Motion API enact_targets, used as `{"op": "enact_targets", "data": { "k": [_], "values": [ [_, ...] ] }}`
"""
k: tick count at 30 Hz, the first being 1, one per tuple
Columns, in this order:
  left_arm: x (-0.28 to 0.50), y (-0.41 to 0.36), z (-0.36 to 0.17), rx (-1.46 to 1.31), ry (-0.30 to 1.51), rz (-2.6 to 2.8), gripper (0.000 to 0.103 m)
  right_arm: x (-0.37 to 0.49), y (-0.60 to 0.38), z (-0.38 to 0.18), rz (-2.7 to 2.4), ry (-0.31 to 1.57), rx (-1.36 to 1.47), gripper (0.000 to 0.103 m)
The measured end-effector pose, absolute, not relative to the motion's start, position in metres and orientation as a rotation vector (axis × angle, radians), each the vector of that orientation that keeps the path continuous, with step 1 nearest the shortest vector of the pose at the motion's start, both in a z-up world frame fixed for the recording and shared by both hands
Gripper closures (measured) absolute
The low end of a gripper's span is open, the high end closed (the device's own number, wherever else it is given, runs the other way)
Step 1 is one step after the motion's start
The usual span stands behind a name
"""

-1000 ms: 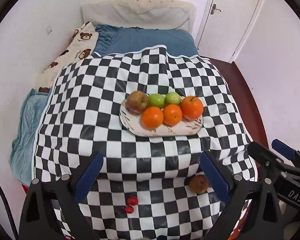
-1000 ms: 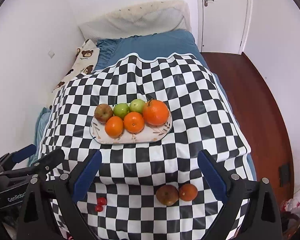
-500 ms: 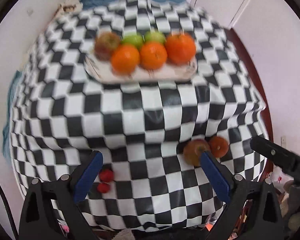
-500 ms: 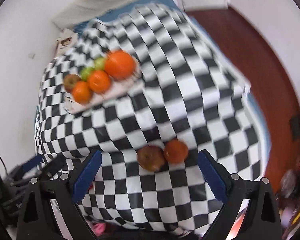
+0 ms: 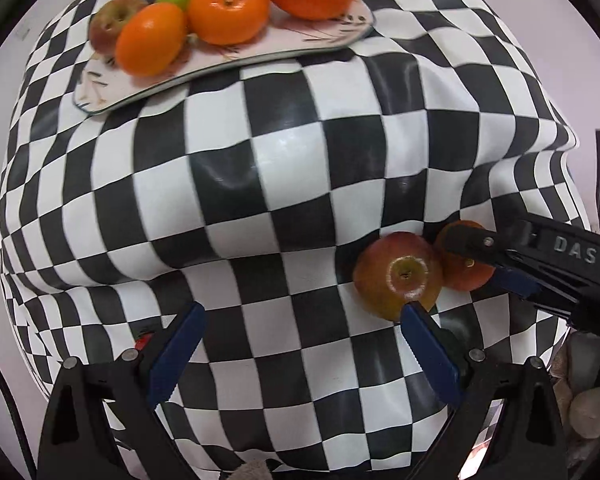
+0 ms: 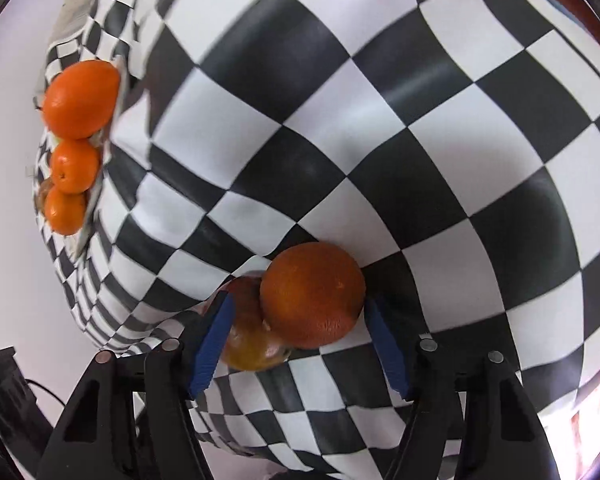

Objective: Organize fruits
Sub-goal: 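Grasp the red apple with the left tool while the right grasps the orange, then carry the red apple and orange over the plate with both tools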

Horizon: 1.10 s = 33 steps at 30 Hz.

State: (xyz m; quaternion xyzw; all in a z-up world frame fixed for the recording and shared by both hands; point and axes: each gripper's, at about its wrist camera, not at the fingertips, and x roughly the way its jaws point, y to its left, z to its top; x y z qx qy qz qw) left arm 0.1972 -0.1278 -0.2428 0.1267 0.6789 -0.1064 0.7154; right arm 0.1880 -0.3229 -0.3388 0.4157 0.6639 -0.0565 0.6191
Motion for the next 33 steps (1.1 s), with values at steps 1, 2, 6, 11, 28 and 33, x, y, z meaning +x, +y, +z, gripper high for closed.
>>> {"op": "enact_targets", "data": {
  "k": [1,2,6,11,28,33],
  "values": [
    [0.196,-0.131,-0.243,0.285,1.505,-0.242,0.003,0.189,-0.323,-0.339,-0.132,1.529,0.946,0.042],
    [0.195,-0.135,-0.244,0.291,1.507,-0.25,0.003,0.188,-0.325,-0.34,-0.133,1.529,0.938,0.046],
    [0.193,-0.15,-0.244,0.311,1.505,-0.275,0.003,0.189,-0.334,-0.33,-0.131,1.522,0.916,0.046],
    [0.191,-0.168,-0.255,0.31,1.531,-0.32,0.003,0.181,-0.357,-0.313,-0.142,1.517,0.876,0.046],
    [0.179,-0.191,-0.305,0.256,1.626,-0.386,0.037,0.17,-0.367,-0.312,-0.163,1.54,0.82,0.046],
    [0.167,-0.145,-0.291,0.239,1.63,-0.324,0.037,0.187,-0.326,-0.307,-0.026,1.585,0.652,0.046]
  ]
}}
